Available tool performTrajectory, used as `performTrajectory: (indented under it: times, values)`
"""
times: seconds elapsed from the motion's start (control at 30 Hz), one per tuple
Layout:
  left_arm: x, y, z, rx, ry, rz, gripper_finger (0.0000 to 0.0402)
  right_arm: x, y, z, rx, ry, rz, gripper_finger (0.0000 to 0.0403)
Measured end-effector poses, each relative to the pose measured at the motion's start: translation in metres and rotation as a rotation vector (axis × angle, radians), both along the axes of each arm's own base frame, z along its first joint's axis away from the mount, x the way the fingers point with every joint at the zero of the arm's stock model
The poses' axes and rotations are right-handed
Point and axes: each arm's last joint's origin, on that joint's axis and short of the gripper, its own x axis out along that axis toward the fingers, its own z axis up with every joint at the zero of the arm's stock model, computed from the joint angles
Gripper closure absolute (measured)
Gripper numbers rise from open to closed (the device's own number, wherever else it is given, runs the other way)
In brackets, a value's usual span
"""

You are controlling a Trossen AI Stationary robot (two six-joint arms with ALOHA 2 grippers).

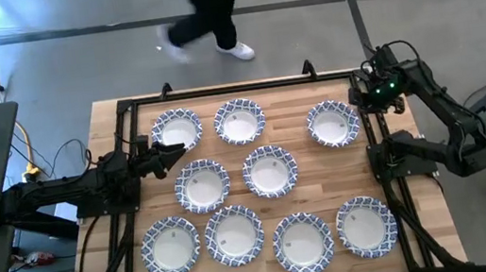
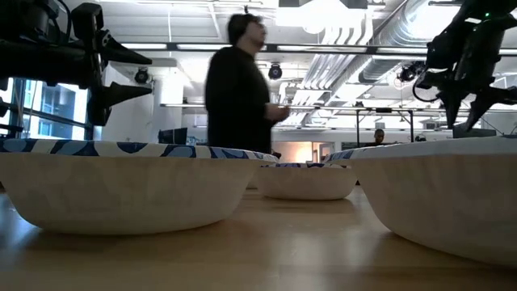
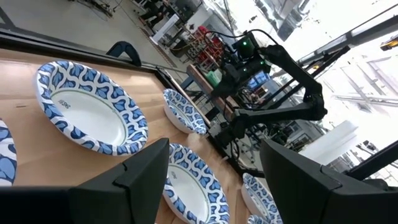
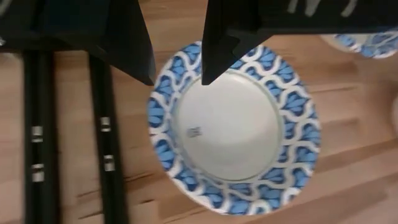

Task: Nest bowls inside each other
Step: Stack the white patterned bowl on top of the other white patterned bowl

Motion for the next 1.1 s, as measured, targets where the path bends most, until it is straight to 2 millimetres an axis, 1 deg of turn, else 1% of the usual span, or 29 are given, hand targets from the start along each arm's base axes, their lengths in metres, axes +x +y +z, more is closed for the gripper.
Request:
performTrajectory:
  times: [0.4,0.5,0.73,1.0,1.1]
  values:
    - [0.0,0.0,0.0,0.0,0.0,-0.004,0.0161,-0.002,0.001,-0.003,0.014,0.06,-0.077,0.0281]
    - [0.0,0.0,-0.001,-0.002,0.006,-0.012,0.0161,-0.002,0.002,-0.009,0.038,0.062,-0.088,0.0281]
    - [0.0,-0.001,-0.002,-0.007,0.022,-0.021,0.0161,0.006,0.009,-0.032,0.1,0.055,-0.069,0.0281]
    - [0.0,-0.001,-0.002,-0.008,0.022,-0.022,0.0161,0.011,0.014,-0.046,0.127,0.078,-0.082,0.0281]
    - [0.0,-0.001,-0.002,-0.008,0.021,-0.022,0.0161,0.013,0.014,-0.048,0.12,0.074,-0.088,0.0281]
